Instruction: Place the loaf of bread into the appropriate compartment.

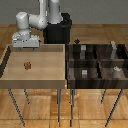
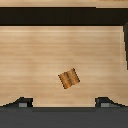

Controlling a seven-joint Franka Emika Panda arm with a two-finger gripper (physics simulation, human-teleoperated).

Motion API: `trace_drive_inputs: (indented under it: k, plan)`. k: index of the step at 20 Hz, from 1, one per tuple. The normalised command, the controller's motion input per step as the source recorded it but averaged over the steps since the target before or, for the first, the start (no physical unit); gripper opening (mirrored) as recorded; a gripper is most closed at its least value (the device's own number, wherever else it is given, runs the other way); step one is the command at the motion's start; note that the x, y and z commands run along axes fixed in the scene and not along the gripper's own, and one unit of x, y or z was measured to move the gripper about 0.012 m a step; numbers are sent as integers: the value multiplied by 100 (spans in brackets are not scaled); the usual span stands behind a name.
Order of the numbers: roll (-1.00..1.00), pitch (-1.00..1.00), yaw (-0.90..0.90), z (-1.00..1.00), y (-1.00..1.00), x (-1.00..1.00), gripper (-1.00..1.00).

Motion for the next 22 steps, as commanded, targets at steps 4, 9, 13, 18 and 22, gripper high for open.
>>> trace_drive_inputs:
  k: [4,9,13,18,22]
  plan:
    - [0,0,0,0,0,50,100]
    - [0,0,0,-60,0,-10,100]
    - [0,0,0,-25,0,-25,100]
    - [0,0,0,-80,-7,0,100]
    - [0,0,0,0,-50,0,100]
